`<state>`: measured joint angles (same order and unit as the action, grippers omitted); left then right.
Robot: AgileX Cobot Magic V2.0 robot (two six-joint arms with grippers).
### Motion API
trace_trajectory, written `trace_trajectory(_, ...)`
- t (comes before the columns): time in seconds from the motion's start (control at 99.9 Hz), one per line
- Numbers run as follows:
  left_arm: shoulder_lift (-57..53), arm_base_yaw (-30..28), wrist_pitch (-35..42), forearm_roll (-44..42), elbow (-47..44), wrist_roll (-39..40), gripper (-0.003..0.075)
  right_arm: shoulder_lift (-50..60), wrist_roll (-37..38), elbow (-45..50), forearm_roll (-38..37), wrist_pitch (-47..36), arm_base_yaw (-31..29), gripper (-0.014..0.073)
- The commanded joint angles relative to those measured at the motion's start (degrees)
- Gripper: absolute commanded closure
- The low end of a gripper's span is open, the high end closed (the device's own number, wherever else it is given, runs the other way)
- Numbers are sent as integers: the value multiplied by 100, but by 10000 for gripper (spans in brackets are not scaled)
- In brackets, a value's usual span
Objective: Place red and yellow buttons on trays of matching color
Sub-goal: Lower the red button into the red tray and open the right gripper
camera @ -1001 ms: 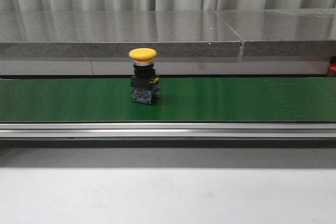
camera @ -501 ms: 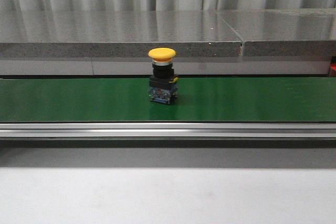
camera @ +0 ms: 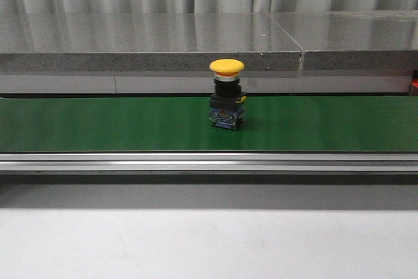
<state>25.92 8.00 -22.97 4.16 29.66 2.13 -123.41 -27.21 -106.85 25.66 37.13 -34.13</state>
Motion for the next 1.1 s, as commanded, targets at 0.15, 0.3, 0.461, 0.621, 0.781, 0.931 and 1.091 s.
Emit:
trace_trajectory(0.15, 22, -10, 425, 41, 150, 58, 739, 95, -11, -204, 47, -461, 7, 461)
trace_trajectory(0.3, 22, -10, 425, 41, 150, 58, 739, -70, -11, -204, 47, -511, 9, 461)
trace_trajectory(0.461, 22, -10, 425, 41, 150, 58, 739, -180, -11, -204, 47, -525, 9, 461)
trace_trajectory(0.621, 22, -10, 425, 41, 150, 58, 739, -242, -11, -193, 52, -519, 14, 386)
trace_trajectory(0.781, 22, -10, 425, 41, 150, 58, 739, -242, -11, -194, 52, -525, 20, 125)
trace_trajectory(0.931, 22, -10, 425, 41, 150, 58, 739, -242, -11, -194, 294, -552, 24, -62)
trace_trajectory(1.091, 22, -10, 425, 41, 150, 58, 739, -145, -11, -205, 457, -538, 24, -72)
